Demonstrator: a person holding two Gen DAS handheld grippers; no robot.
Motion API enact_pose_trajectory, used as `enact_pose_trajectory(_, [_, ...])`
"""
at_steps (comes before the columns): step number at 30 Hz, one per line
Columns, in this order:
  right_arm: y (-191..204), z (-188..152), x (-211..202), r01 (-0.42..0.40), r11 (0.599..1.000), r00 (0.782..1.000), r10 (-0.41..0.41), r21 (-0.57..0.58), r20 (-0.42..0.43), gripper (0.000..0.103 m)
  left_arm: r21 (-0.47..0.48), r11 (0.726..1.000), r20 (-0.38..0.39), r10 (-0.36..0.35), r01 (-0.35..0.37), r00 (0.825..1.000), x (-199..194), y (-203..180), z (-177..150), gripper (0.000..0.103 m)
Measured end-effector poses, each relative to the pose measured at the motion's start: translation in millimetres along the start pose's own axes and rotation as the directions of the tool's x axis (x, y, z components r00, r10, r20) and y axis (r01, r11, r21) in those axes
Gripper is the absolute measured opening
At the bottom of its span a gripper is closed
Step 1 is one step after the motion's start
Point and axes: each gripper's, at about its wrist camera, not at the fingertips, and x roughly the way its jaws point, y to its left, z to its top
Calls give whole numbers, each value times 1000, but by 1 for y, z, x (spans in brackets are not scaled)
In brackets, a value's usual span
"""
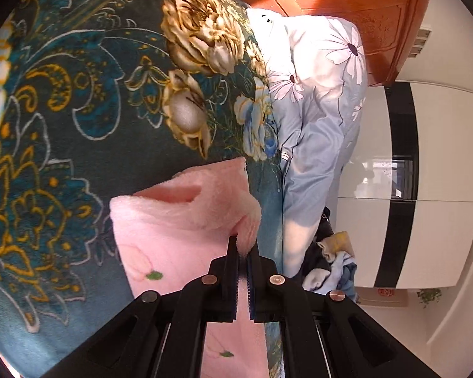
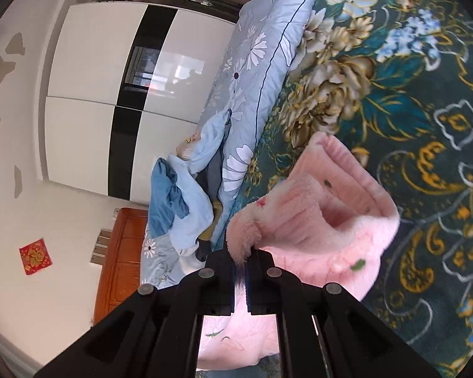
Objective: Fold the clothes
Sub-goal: 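Grasp the folded pink garment with the left gripper while the right gripper holds its end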
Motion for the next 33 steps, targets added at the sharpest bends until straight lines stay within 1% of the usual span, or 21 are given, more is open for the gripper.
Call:
enact_pose_trajectory(3, [4, 23, 41, 49, 999, 999, -49, 5, -20, 5, -9, 998, 34, 70, -70, 997, 39, -23, 7, 5])
enact_pose_trajectory(6, [4, 45, 76, 96, 995, 995, -96, 4, -38, 5, -6, 992, 64, 127, -127, 990, 73, -43, 11, 5])
enact_pose_trajectory(8, [1, 60, 95, 121, 993, 992, -120, 13, -43, 5, 29, 985, 105, 165, -169, 981, 90, -60, 15, 5])
enact_pose_trajectory(11, [-5, 77, 117, 160, 987, 986, -159, 22, -42, 5, 57, 982, 179, 165, -178, 970, 104, -77, 25, 5])
enact_pose_trajectory(12, [-8, 82, 124, 171, 985, 984, -170, 22, -43, 5, 87, 977, 203, 175, -196, 964, 109, -83, 30, 5])
enact_pose_trajectory(13, [-12, 86, 130, 182, 983, 982, -181, 22, -45, 5, 121, 965, 216, 203, -233, 955, 115, -87, 33, 5])
enact_pose_trajectory(16, [-29, 87, 152, 235, 971, 968, -230, 48, -97, 5, 111, 966, 171, 215, -235, 962, 130, -74, 37, 4])
enact_pose_trajectory(18, [-34, 86, 157, 256, 966, 962, -252, 32, -105, 7, 91, 982, 99, 153, -162, 983, 136, -61, 35, 4])
enact_pose_trajectory(20, [-35, 85, 157, 266, 964, 959, -263, 10, -106, 7, 143, 974, 74, 166, -175, 983, 136, -60, 30, 5])
enact_pose_trajectory(22, [-26, 83, 154, 279, 959, 954, -282, -46, -104, 10, 232, 955, 64, 176, -186, 982, 130, -66, 24, 6])
enact_pose_trajectory(23, [-20, 82, 151, 285, 955, 951, -292, -79, -99, 14, 274, 943, 58, 182, -191, 982, 126, -69, 21, 7])
enact_pose_trajectory(25, [-5, 77, 140, 277, 951, 954, -290, -140, -81, 51, 348, 914, 59, 198, -206, 978, 116, -71, 13, 21])
enact_pose_trajectory(26, [2, 74, 133, 258, 952, 959, -273, -167, -71, 59, 384, 898, 64, 204, -213, 977, 109, -72, 8, 42])
enact_pose_trajectory(27, [8, 69, 123, 238, 952, 965, -255, -194, -65, 68, 406, 884, 76, 221, -232, 972, 103, -66, 4, 59])
enact_pose_trajectory(29, [17, 55, 101, 206, 949, 974, -223, -238, -47, 71, 450, 851, 101, 252, -270, 963, 89, -53, -4, 63])
enact_pose_trajectory(31, [14, 39, 72, 191, 950, 979, -201, -246, -16, 73, 491, 815, 128, 281, -307, 951, 75, -41, -13, 64])
enact_pose_trajectory(32, [7, 31, 57, 195, 953, 980, -200, -233, 1, 73, 510, 796, 142, 295, -325, 945, 69, -35, -17, 64])
enact_pose_trajectory(33, [-6, 23, 44, 211, 955, 977, -213, -207, 11, 73, 509, 792, 136, 313, -337, 940, 65, -23, -19, 64])
